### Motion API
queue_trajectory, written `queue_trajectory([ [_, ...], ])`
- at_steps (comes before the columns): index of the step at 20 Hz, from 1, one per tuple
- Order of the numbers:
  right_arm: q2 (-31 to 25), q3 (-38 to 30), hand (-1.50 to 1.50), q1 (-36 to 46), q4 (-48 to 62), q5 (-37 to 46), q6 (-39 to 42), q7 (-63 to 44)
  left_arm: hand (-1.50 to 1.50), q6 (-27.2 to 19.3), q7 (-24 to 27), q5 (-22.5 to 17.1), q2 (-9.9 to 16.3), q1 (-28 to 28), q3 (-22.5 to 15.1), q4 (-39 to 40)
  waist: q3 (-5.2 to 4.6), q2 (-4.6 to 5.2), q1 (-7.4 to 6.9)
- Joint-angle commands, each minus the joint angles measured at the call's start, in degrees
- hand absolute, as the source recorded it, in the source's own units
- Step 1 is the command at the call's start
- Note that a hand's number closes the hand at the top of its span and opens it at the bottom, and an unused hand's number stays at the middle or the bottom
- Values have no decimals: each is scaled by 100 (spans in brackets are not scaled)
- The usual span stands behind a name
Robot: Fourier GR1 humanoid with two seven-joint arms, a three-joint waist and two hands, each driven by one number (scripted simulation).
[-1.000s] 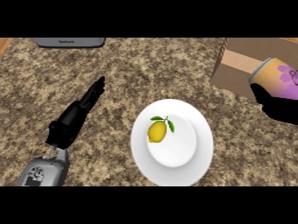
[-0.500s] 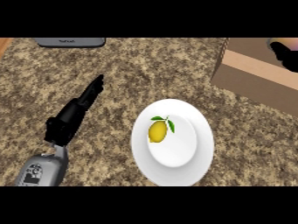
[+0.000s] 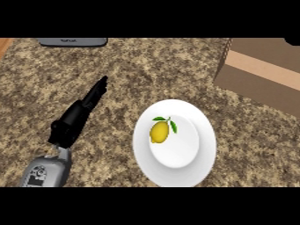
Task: Pick the can from the plate and place it in the cardboard box
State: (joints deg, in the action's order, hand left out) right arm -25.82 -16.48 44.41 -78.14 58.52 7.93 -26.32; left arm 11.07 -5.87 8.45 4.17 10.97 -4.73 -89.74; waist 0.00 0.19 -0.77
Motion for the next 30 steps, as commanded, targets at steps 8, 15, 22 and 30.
queue_trajectory([
  [8, -146, -39, 150, 118, 2661, 336, -1559, 1070, 0, 138, -66, -85, 124, 287, 210, 69, 6, 30, -58],
  [15, 0, -891, -150, 542, 4015, -546, -1660, 1134, 0, 231, 54, -113, 49, -126, 44, -67, 9, 35, -106],
  [22, -157, -1564, -150, 829, 4590, -1380, -2306, 2369, 0, 1, 81, 105, -116, 68, -29, 140, 13, 51, -100],
  [30, -182, -2862, -150, 555, 3933, -3114, -2454, 3514, 0, 45, -87, -8, -66, 104, 98, 67, 11, -17, 67],
])
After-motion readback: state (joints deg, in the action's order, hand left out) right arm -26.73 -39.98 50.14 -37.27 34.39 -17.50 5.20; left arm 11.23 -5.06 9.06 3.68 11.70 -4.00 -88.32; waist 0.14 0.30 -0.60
